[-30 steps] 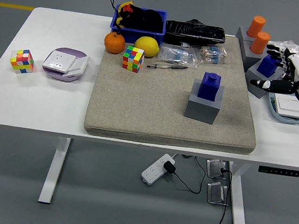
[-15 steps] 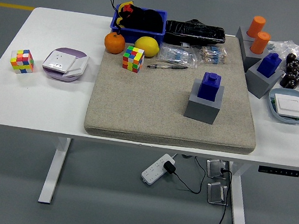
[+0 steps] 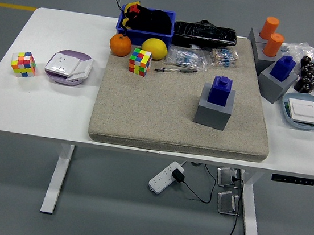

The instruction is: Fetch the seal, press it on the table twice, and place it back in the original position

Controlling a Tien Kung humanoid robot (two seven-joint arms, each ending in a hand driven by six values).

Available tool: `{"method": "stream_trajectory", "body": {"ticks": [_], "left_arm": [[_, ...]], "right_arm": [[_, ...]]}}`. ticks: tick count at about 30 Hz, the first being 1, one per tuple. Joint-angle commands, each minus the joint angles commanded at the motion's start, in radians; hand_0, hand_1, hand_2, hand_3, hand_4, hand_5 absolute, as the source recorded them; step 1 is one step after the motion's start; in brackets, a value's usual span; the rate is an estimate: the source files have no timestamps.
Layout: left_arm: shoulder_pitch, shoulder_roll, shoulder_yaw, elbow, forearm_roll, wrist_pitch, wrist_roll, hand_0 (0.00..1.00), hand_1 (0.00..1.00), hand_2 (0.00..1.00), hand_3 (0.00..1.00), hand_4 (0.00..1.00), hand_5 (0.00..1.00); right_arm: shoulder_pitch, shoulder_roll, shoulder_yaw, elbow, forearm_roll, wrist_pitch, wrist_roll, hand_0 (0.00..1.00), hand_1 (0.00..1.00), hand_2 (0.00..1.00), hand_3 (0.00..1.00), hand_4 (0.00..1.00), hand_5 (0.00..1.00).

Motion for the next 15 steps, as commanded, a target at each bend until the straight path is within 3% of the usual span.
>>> {"method": "stream_trajectory", "body": {"ticks": [15], "left_arm": [[0.004,0.001,0.003,-0.001,0.001,0.001,0.001,0.825,0.796,0.763,0.814,0.749,0.307]], "right_arm": [[-0.011,-0.005,-0.001,0.007,-0.005,0.003,-0.012,0.892,0.878,0.851,0.848,0.998,0.344]]}}
